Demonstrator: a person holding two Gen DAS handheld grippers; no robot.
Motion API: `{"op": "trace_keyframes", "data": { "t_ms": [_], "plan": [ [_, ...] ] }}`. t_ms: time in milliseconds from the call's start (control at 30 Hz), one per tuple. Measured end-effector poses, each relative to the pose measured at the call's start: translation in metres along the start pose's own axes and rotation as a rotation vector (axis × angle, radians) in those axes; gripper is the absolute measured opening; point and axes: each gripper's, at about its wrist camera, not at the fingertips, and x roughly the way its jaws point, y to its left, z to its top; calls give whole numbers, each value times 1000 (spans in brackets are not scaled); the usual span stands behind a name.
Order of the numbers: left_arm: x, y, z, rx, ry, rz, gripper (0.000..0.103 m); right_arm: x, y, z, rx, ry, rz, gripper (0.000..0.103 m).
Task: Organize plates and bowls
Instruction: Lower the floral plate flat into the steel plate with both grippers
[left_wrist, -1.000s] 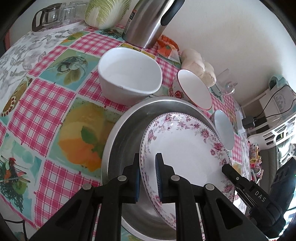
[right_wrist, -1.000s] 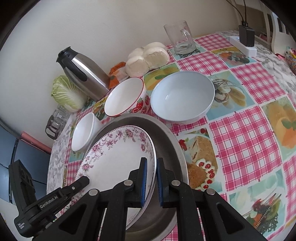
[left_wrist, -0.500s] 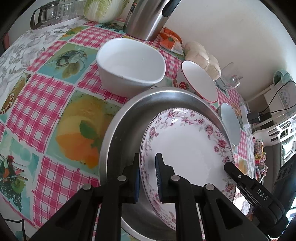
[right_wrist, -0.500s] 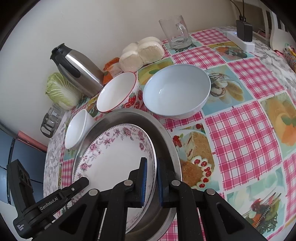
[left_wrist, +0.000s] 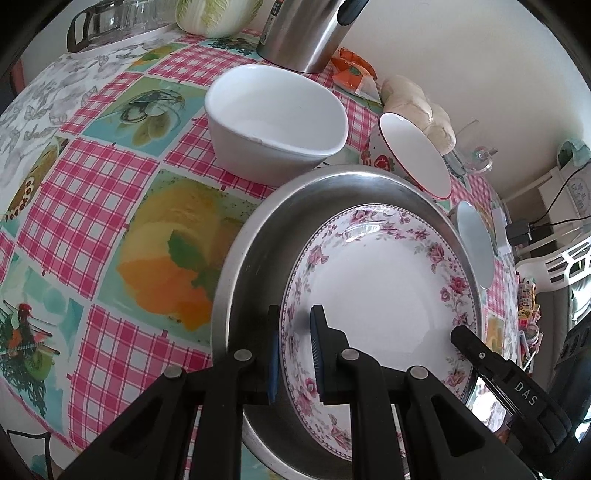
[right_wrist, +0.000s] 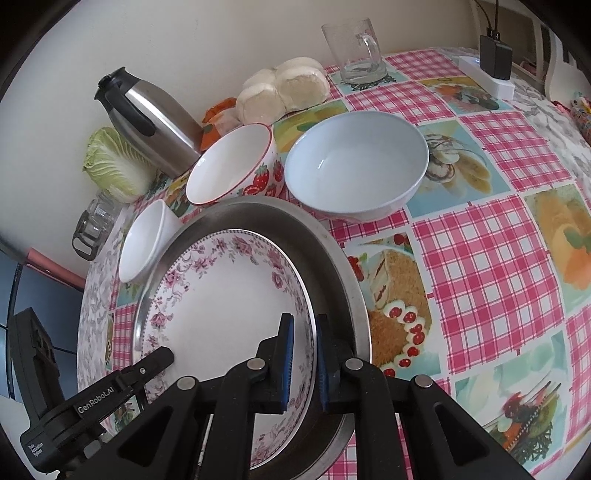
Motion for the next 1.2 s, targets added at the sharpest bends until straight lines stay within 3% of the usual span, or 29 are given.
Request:
{"op": "trace_keyframes", "data": {
  "t_ms": [333,533,1200],
  "plan": [
    [-2,3,4,-20,-16,13,17,1,0,2,2,12,-3,12],
    [-3,11,6,-63,-18,-19,17,0,-1,1,7,13,6,12],
    [-11,12,8,-66,-62,26,17,4,3,0,-25,28,0,13]
  ]
}}
